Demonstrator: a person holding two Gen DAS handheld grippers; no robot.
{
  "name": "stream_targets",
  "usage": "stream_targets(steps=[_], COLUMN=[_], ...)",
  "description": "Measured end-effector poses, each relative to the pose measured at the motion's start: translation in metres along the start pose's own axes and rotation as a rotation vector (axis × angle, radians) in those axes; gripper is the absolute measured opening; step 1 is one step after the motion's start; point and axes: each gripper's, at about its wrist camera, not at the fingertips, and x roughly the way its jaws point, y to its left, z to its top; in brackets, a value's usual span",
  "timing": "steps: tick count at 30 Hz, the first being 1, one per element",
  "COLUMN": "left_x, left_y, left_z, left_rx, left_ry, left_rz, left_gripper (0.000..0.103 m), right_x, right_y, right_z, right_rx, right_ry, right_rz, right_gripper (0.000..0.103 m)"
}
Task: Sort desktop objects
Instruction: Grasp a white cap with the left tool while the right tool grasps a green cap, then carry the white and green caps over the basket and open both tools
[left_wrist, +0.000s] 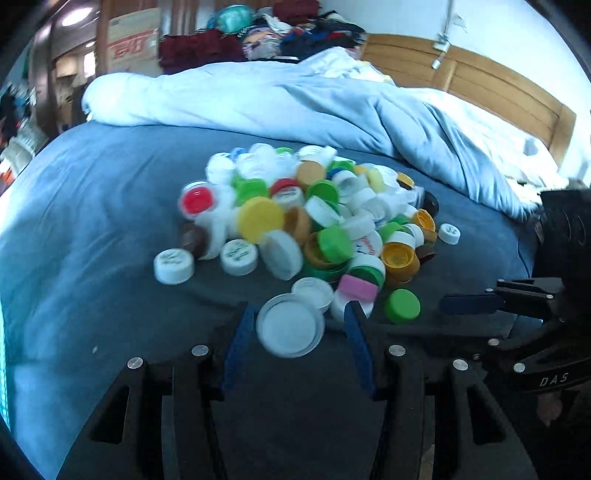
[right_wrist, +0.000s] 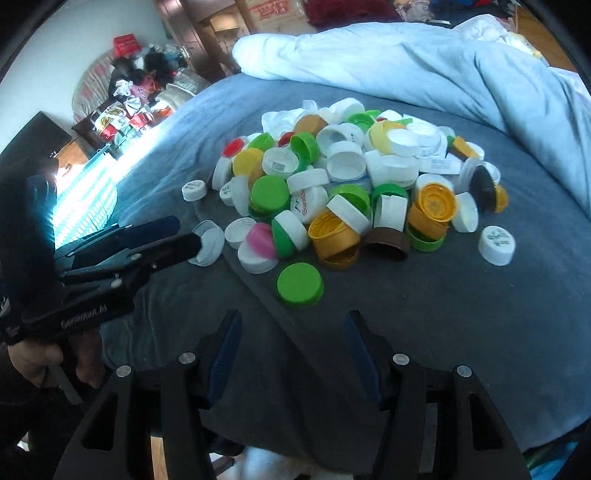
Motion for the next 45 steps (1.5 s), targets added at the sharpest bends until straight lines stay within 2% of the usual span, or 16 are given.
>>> stream_targets(steps=[4,5,7,9,14,19,20,21,22,24,34,45], left_x=[0.019,0.020,0.022,0.015,-0.016,-0.032,-0.032,-0.032,-0.032,-0.035,-0.077,-0.135], left_y=[0.006,0.009,0.013,0.012,0.015,0.018,0.018,0.018,0.018,0.016,0.014,0.045], left_z=[0.003,0.001,-0.002,-0.004,-0.002,0.004,0.005,0.005,0.006,0.005,0.019,0.042], left_rx=[-0.013,-0.019,-0.028,-0.023,-0.063,-0.064,-0.063,-0.065,-0.071,-0.082,-0.129,-0.205], left_ry=[0.030,0.043,0.058,0.049,-0.016,-0.041,-0.039,-0.031,-0.022,-0.009,-0.060,-0.124], left_rz=[0.025,0.031,0.031,0.035,0.061,0.077,0.085,0.093,0.094,0.103,0.155,0.283], left_gripper=[0.045,0.036,0.035,0.035,0.035,0.035,0.035,0.035,0.035,0.035,0.035,0.035], right_x=[0.003,0.004,0.004,0.007,0.017,0.030,0.031,0.031,0.029,0.024,-0.034,-0.080], right_y=[-0.002,-0.002,-0.002,0.001,0.001,0.003,0.004,0.005,0.005,0.005,0.035,0.089], right_z=[0.003,0.004,0.005,0.006,0.010,0.014,0.014,0.014,0.014,0.013,0.032,0.078], right_rx=[0.008,0.008,0.005,-0.004,-0.001,-0.023,-0.031,-0.038,-0.039,-0.032,-0.063,-0.153], right_ry=[-0.005,-0.004,-0.007,-0.002,-0.010,-0.006,-0.008,-0.011,-0.014,-0.021,-0.125,-0.232], right_rz=[0.009,0.013,0.018,0.024,0.009,-0.015,-0.026,-0.045,-0.047,-0.035,-0.035,0.013], right_gripper=[0.062,0.062,0.060,0.044,0.044,0.044,0.042,0.034,0.034,0.033,0.033,0.033])
